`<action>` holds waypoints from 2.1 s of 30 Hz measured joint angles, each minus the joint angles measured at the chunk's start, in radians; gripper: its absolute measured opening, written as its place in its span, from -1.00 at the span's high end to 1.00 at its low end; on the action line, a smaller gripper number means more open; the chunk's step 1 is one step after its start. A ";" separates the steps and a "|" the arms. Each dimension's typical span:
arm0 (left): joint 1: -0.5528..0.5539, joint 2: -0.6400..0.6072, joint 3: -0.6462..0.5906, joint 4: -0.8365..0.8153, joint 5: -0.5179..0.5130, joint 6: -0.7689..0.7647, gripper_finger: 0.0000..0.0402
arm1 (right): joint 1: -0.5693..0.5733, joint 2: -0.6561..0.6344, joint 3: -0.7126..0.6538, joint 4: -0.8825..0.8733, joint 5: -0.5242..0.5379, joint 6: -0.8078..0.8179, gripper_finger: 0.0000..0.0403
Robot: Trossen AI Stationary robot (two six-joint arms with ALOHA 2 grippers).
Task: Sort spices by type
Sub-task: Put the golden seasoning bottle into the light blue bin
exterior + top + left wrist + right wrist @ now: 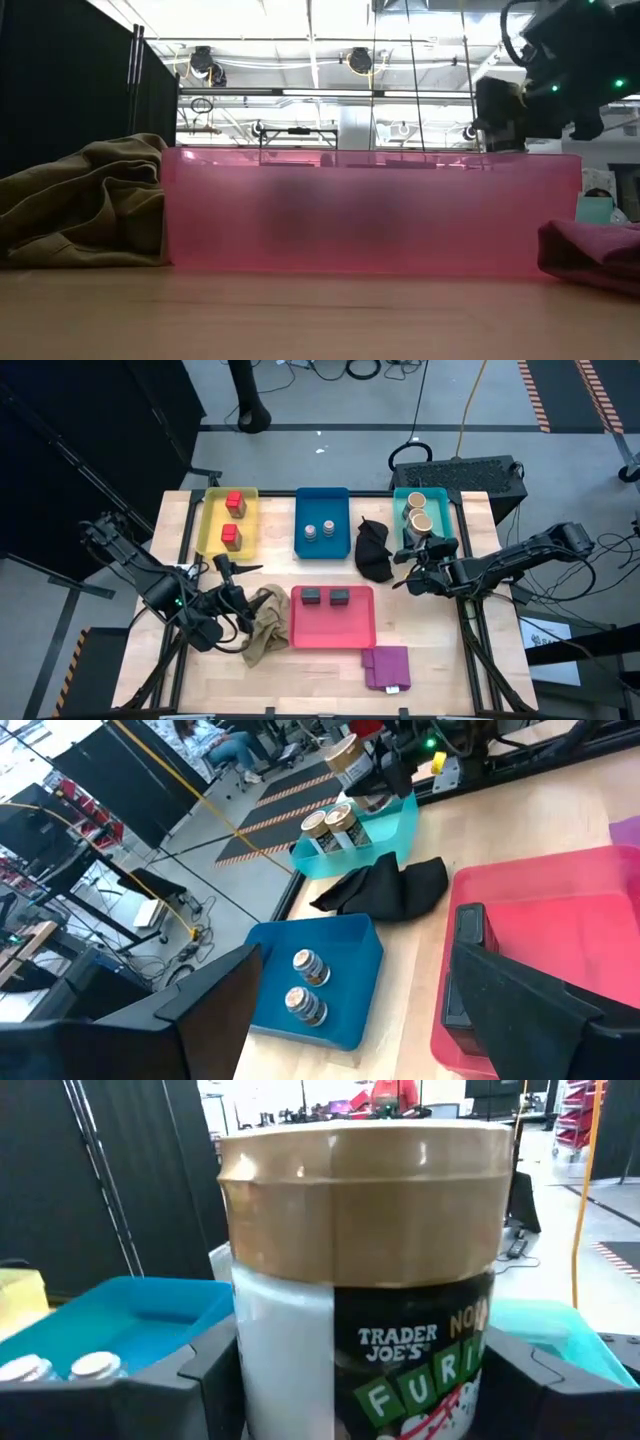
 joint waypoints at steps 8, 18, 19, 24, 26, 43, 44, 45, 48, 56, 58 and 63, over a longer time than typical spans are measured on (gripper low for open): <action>0.023 0.002 -0.182 0.224 0.040 0.016 -0.64 | 0.155 -0.003 0.048 0.229 0.034 -0.312 -0.25; 0.165 0.067 -0.561 1.485 0.520 0.503 -0.64 | 0.286 0.155 0.157 0.960 -0.285 -0.818 -0.25; 0.181 0.090 -0.566 1.532 0.537 0.503 -0.64 | 0.287 0.200 0.160 1.059 -0.325 -0.855 -0.25; 0.234 0.199 -0.548 1.635 0.545 0.544 -0.64 | 0.273 0.444 0.211 1.493 -0.425 -1.010 -0.25; 0.243 0.245 -0.541 1.688 0.545 0.561 -0.64 | 0.264 0.524 0.255 1.588 -0.436 -1.066 -0.25; 0.345 0.303 -0.532 1.884 0.694 0.552 -0.64 | 0.254 0.722 0.531 1.574 -0.416 -1.309 -0.25; 0.350 0.303 -0.531 1.887 0.704 0.551 -0.64 | 0.254 0.722 0.531 1.574 -0.416 -1.309 -0.25; 0.355 0.303 -0.528 1.887 0.706 0.551 -0.64 | 0.253 0.722 0.531 1.574 -0.416 -1.309 -0.25; 0.377 0.312 -0.510 1.888 0.709 0.552 -0.64 | 0.253 0.722 0.531 1.574 -0.422 -1.301 -0.25; 0.425 0.388 -0.457 1.895 0.748 0.553 -0.64 | 0.250 0.722 0.531 1.567 -0.409 -1.294 -0.25; 0.434 0.396 -0.450 1.893 0.762 0.552 -0.64 | 0.249 0.722 0.531 1.560 -0.425 -1.287 -0.25; 0.446 0.397 -0.438 1.887 0.804 0.550 -0.64 | 0.250 0.722 0.531 1.548 -0.437 -1.257 -0.25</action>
